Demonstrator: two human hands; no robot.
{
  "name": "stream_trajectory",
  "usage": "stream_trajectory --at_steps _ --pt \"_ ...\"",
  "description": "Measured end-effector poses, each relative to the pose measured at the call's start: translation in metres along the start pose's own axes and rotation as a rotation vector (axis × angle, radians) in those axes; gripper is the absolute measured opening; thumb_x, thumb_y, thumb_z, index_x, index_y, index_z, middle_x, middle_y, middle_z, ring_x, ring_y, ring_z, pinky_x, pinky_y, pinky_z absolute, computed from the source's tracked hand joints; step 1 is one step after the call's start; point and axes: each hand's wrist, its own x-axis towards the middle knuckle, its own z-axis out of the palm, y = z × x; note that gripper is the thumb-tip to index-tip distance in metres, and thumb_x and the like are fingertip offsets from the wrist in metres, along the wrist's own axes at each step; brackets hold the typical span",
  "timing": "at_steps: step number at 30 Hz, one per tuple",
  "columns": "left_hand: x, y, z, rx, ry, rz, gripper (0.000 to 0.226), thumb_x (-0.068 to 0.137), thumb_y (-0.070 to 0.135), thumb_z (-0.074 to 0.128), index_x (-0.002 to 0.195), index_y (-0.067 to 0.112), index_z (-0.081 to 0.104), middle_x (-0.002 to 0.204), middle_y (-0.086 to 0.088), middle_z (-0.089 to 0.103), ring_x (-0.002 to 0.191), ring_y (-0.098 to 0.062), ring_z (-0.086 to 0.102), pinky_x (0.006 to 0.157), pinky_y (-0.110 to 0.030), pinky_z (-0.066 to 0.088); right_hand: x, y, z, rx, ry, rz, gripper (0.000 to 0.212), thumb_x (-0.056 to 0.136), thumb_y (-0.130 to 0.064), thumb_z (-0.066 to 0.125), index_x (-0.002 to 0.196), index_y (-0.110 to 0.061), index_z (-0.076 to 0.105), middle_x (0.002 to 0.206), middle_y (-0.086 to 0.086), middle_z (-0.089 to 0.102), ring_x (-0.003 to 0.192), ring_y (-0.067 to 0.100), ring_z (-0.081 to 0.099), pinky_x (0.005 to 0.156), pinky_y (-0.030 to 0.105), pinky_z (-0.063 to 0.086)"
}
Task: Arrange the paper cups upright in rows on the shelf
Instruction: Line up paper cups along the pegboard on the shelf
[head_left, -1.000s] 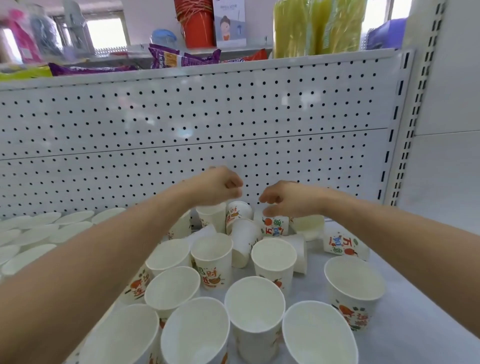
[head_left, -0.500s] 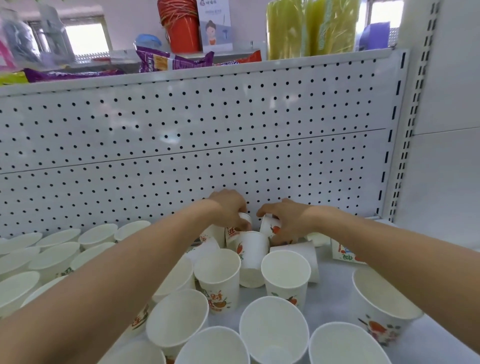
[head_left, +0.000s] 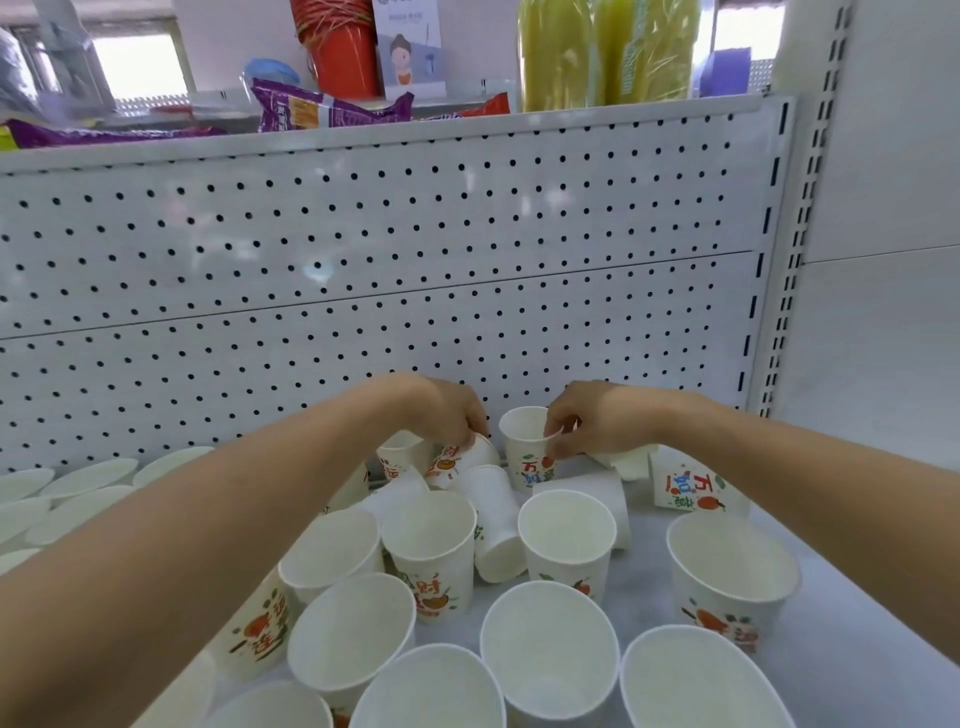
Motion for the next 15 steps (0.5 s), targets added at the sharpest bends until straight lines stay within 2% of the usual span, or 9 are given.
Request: stream_trajectory --at_steps 3,6,9,12,15 --pt "0.000 0.002 0.000 0.037 0.002 0.006 0.025 0.099 0.016 0.048 0.120 0.022 0.060 0.116 0.005 0.061 0.103 -0.015 0.056 0.083 -0.026 0.038 -0.003 0.000 0.001 0.007 0.008 -0.041 0.043 0.090 -0.029 0.066 0.131 -0.032 0.054 0.114 -0.008 0.052 0.097 0.013 0.053 0.084 0.024 0.043" --pt "-0.005 -0.002 -0.003 -0.002 0.145 0.047 0.012 0.097 0.021 0.053 0.105 0.026 0.061 0.099 0.009 0.060 0.089 -0.010 0.055 0.073 -0.024 0.040 -0.011 0.005 -0.002 0.044 0.115 -0.058 0.052 0.089 -0.031 0.066 0.136 -0.037 0.045 0.107 -0.006 0.056 0.090 0.011 0.055 0.080 0.027 0.045" --pt "-0.015 -0.007 0.001 -0.043 0.372 0.103 0.011 0.093 0.025 0.058 0.101 0.025 0.065 0.097 0.009 0.063 0.092 -0.013 0.058 0.080 -0.028 0.046 -0.026 0.013 -0.009 0.105 0.156 -0.070 0.044 0.089 -0.039 0.063 0.131 -0.037 0.049 0.102 -0.012 0.056 0.088 0.004 0.054 0.073 0.023 0.042" --pt "-0.024 -0.008 0.013 0.021 0.505 0.110 0.008 0.089 0.031 0.064 0.095 0.028 0.068 0.094 0.012 0.063 0.090 -0.012 0.059 0.080 -0.030 0.049 -0.044 0.021 -0.013 0.120 0.086 -0.088 0.042 0.086 -0.044 0.066 0.125 -0.035 0.054 0.106 -0.016 0.057 0.095 0.001 0.053 0.078 0.019 0.041" --pt "-0.028 -0.006 0.021 0.069 0.452 0.069 0.014 0.085 0.041 0.068 0.096 0.032 0.068 0.093 0.015 0.063 0.088 -0.010 0.059 0.076 -0.028 0.049 -0.057 0.019 -0.015 0.063 -0.070 -0.089 0.049 0.081 -0.046 0.071 0.126 -0.038 0.052 0.113 -0.022 0.055 0.105 0.001 0.051 0.086 0.019 0.037"
